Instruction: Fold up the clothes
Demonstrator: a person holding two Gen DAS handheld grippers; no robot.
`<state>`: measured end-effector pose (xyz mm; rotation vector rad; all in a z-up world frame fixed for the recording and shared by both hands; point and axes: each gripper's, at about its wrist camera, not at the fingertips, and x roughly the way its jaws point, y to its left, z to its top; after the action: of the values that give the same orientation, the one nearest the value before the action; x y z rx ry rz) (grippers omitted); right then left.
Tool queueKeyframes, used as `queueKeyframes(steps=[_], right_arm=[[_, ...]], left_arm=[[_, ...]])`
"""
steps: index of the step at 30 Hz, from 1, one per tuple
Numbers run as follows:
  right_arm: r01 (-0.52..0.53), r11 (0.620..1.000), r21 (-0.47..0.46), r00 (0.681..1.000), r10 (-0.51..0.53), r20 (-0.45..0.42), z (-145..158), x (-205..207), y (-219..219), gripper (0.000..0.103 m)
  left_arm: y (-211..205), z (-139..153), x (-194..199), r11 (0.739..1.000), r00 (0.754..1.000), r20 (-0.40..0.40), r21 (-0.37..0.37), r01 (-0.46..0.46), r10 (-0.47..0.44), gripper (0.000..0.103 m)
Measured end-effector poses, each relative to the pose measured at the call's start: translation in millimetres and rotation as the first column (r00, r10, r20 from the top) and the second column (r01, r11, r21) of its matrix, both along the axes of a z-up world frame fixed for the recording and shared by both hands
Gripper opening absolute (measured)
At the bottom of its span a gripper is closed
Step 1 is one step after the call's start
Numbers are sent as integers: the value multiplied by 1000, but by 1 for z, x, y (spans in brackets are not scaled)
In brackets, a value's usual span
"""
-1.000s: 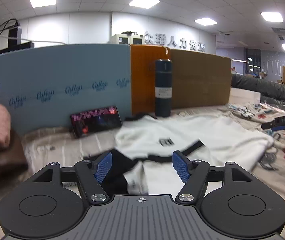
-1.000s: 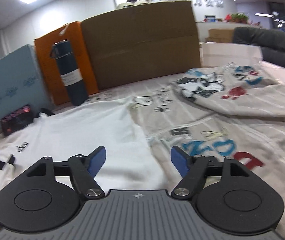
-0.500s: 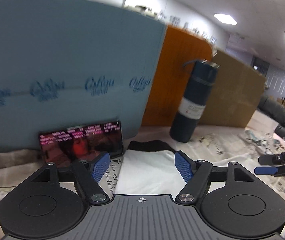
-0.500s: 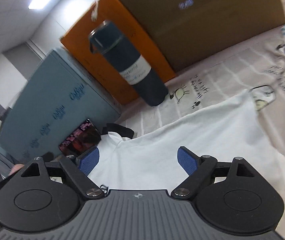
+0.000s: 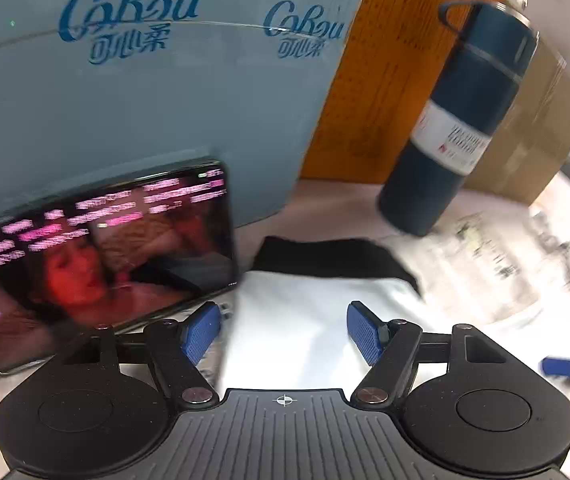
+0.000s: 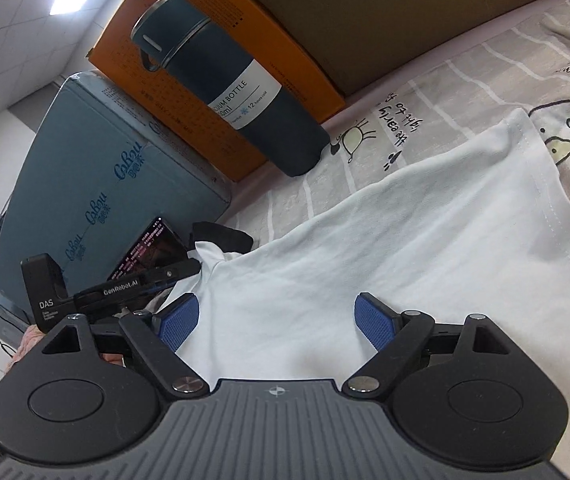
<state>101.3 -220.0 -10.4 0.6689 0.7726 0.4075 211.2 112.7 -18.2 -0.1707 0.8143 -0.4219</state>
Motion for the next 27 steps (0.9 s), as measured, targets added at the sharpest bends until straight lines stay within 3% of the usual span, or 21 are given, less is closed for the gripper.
queueKeyframes(steps=[2, 4, 6, 12, 18, 23, 27], right_arm=[[4, 1000, -1, 1000, -4, 2, 1, -1, 1, 85], [6, 1000, 3, 1000, -6, -1, 0, 0, 0, 85], [9, 1000, 12, 1000, -9, -5, -1, 0, -1, 84], [39, 993, 113, 999, -35, -37, -6, 2, -14, 84], [120, 968, 222, 992, -106, -72, -11, 1, -38, 85], [149, 958, 245, 988, -131, -85, -11, -1, -49, 85], [201, 937, 285, 979, -178, -104, -11, -9, -65, 85]], left_arm=[[-6, 0, 1, 1000, 1000, 2, -11, 20, -20, 67], [-12, 0, 1, 999, 999, 33, 47, -4, 3, 56], [-13, 0, 1, 997, 998, 58, 76, -29, 25, 0], [-1, 25, -38, 1000, 979, 203, -16, 10, -7, 0], [-1, 58, -100, 988, 928, 362, -91, 124, -84, 0], [0, 70, -171, 958, 865, 455, -76, 276, -212, 0], [10, 64, -217, 948, 846, 474, -63, 311, -246, 0]])
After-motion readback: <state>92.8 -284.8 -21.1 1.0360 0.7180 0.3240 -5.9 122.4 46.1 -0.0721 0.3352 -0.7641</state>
